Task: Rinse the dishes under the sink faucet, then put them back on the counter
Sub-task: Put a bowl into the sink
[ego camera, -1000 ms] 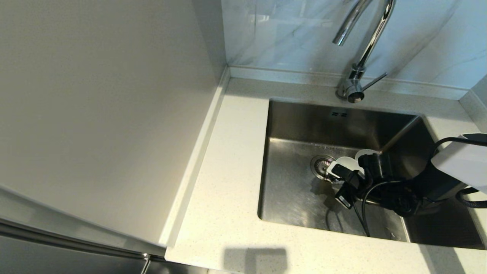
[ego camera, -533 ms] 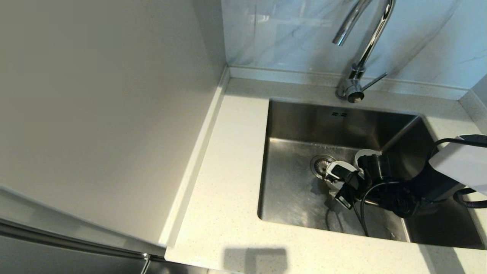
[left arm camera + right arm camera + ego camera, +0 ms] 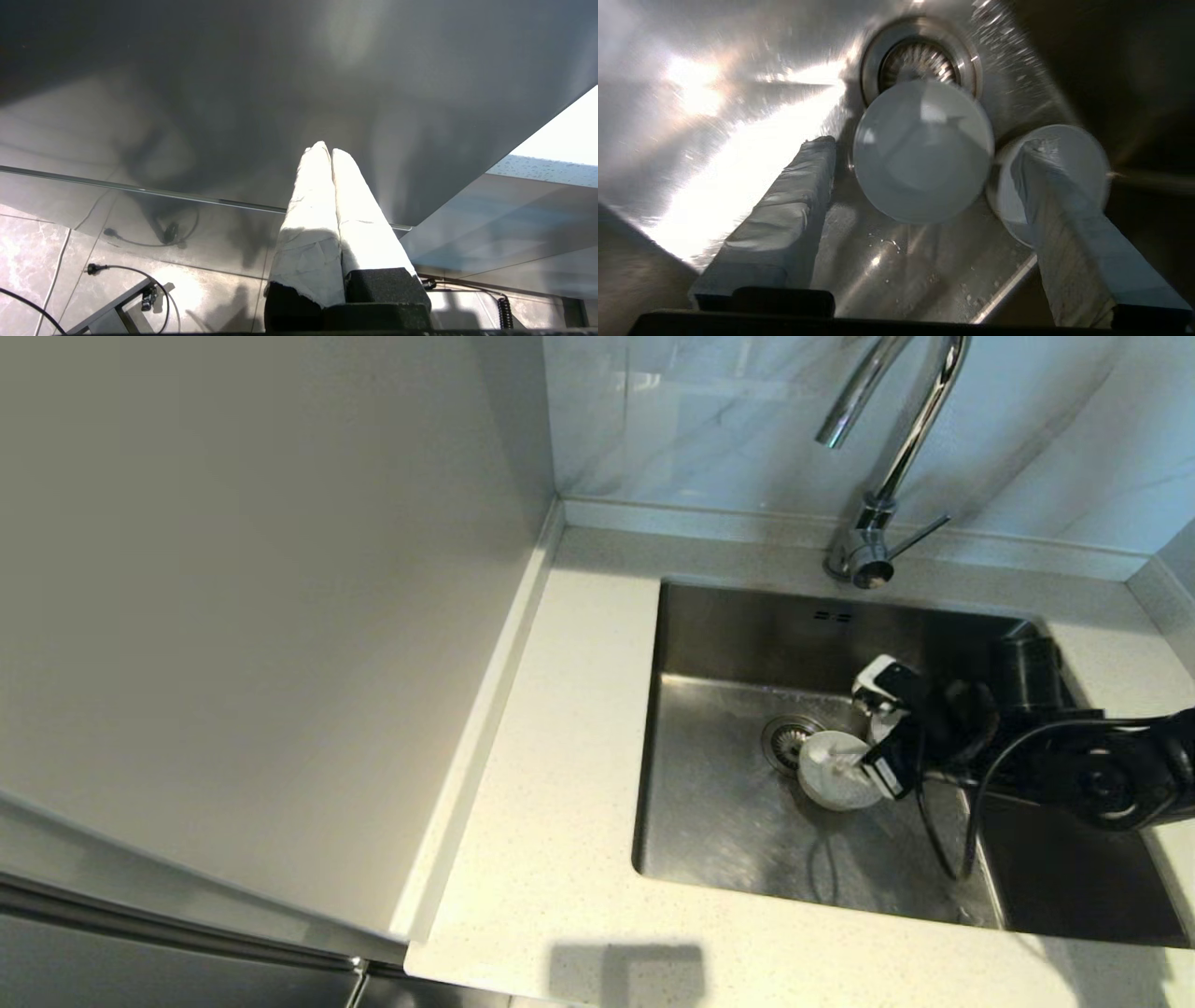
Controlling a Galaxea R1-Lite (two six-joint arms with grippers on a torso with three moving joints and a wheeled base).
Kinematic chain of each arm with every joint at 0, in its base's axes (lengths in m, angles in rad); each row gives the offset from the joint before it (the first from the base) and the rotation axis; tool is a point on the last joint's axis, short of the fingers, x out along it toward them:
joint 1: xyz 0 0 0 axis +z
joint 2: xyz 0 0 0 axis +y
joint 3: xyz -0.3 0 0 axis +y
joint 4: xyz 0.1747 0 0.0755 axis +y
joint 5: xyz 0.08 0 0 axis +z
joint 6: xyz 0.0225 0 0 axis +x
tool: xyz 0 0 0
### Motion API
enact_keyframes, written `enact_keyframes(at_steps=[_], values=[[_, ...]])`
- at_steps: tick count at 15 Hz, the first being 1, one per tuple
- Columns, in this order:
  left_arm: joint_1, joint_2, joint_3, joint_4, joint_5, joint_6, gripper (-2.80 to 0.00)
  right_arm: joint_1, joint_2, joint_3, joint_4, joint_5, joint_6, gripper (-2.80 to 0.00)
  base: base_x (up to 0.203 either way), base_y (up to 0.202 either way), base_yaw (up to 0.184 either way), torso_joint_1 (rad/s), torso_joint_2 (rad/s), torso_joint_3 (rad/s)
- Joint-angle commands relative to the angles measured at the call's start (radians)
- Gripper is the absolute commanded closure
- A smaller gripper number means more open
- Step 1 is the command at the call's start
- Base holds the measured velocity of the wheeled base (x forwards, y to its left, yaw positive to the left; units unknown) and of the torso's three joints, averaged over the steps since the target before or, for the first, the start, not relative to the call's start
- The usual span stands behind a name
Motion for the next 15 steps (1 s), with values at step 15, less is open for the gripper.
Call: enact_keyframes(at_steps=[15], values=[[0.0,-0.003,0.0,-0.001,0.001,-0.001,0.0,-0.473,-0.34,-0.781,1.277,0.106,0.072,0.0,0.0,0.0,0.0,0.0,0.0,0.0]])
